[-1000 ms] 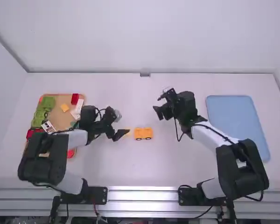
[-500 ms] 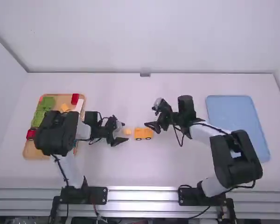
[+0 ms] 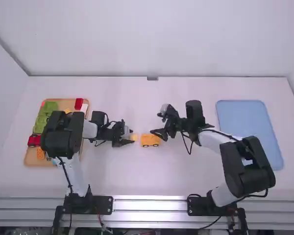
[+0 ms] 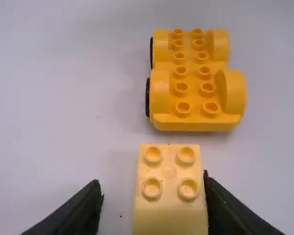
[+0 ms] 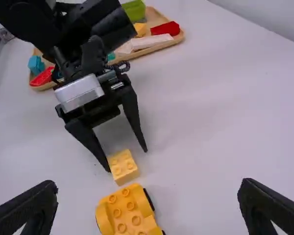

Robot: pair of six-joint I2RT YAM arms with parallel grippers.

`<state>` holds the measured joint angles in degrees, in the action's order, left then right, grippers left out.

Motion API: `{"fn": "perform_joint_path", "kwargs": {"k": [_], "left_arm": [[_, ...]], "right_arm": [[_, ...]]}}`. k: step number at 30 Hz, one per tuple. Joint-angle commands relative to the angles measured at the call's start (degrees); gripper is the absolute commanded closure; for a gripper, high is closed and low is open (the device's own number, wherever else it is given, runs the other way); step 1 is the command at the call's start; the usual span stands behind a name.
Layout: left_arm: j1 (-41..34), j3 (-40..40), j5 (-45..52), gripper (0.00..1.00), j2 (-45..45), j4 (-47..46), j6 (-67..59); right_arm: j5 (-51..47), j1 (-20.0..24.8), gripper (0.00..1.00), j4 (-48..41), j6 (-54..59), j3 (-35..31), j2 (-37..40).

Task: Assemble lego blocks to make yellow taxi

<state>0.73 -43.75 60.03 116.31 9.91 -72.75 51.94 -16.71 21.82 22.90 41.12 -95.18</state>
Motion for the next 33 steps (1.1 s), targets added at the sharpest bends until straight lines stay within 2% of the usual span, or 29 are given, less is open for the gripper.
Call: {"fn": "perform_joint_path", "kwargs": {"k": [1, 3, 7, 10, 16, 20, 23, 26, 29, 31, 33], "left_arm": [[-0.48, 1.77, 2.01, 0.55, 1.03, 0.83, -1.6], [-0.83, 2.6, 1.81, 0.6, 1.03, 1.88, -1.62], [-2.27, 3.56, 0.7, 0.61, 1.03, 2.71, -1.6], [-3.5, 3.63, -1.05, 0.74, 1.01, 3.15, -1.6], [-2.73, 2.05, -0.55, 0.83, 0.37, 3.19, 2.91], [-2.23, 2.16, -0.63, 0.85, -3.19, 1.14, 2.82], [-3.02, 2.84, -0.48, 0.84, -9.16, -1.81, 2.84], [-4.13, 2.95, -0.79, 0.83, -12.85, -3.54, 3.61], [-5.9, 2.93, -1.14, 0.81, -16.26, -3.89, 8.74], [-7.52, 2.93, -0.81, 0.81, -16.85, -3.48, 10.4], [-8.39, 2.95, -0.57, 0.81, -16.83, -3.56, 10.36]], "right_arm": [[0.72, -0.17, 0.02, 0.07, -0.7, 0.04, -0.09], [0.52, -0.15, 0.02, 0.09, -0.55, 0.04, -0.09], [0.61, -0.15, 0.02, 0.09, -0.57, 0.04, -0.09], [0.55, 0.0, 0.02, 0.07, -0.55, 0.04, -0.09], [0.22, 2.1, 0.02, -0.04, -0.59, 0.04, -0.09], [0.37, 4.17, 0.02, -3.1, 1.33, 0.04, -0.09], [0.33, 5.4, 0.02, -8.87, 9.84, -0.72, -0.09], [0.79, 5.31, 0.02, -9.53, 16.81, -3.02, -0.09], [0.44, 3.48, 0.02, -4.35, 23.12, -7.5, -0.61], [-1.7, 1.36, 0.02, 5.66, 24.92, -11.17, -3.23], [-2.95, 0.85, 0.02, 10.36, 23.8, -12.13, -5.14]]}}
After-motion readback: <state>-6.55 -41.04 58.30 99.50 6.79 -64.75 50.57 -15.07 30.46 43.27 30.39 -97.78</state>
